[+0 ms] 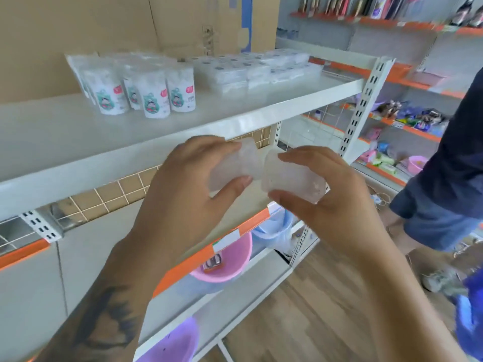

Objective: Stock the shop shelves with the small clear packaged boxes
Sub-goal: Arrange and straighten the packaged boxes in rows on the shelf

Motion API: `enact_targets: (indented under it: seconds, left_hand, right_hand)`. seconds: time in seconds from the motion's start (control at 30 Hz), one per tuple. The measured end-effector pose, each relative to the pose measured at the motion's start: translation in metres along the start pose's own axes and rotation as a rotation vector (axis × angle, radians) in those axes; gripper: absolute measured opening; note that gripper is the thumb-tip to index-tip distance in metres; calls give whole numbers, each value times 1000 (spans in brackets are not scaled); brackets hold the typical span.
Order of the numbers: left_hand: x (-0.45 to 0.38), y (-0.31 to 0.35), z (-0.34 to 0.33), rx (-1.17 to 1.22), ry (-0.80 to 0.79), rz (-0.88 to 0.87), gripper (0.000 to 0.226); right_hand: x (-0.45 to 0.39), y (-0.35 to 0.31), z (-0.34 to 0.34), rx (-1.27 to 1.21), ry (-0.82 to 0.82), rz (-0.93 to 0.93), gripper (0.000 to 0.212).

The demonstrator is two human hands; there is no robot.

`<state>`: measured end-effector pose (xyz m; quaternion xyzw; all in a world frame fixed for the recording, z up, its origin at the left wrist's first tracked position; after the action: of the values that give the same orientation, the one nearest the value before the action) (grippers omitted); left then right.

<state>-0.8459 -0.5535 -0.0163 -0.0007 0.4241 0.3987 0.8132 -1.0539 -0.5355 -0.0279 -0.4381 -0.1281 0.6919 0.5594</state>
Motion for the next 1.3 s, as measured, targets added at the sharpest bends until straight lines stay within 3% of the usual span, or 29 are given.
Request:
enact_targets:
  seconds: [0.3, 0.57, 0.97, 1.07, 1.3]
  left_hand:
    - [-115, -29, -49, -109, 28, 79, 45]
    - [-210, -57, -111, -252, 62, 237, 45]
    - [-231, -69, -160, -360, -105, 488, 47]
    - [-238, -66, -154, -370, -113, 480, 56]
    - [-301, -76, -118, -358, 104, 344, 48]
  right_hand:
    - [-141, 53, 23, 17, -10, 104, 49]
    - [-298, 123, 28, 12, -188, 207, 51]
    - [-413, 156, -8, -73, -393, 400, 53]
    - [-425, 149, -12, -135, -427, 418, 49]
    - [-451, 115, -12, -248, -536, 428, 32]
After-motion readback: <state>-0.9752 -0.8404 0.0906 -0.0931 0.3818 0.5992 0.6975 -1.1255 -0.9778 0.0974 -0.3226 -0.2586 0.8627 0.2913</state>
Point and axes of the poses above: each hand's wrist, its own x-axis away from the middle knuckle, its own z-axis out of the back of the hand, y = z × x, the point moved 8 cm from there along -x, towards the middle knuckle, and after that the axes turned 9 degrees about -z, right-handed, at the moved point
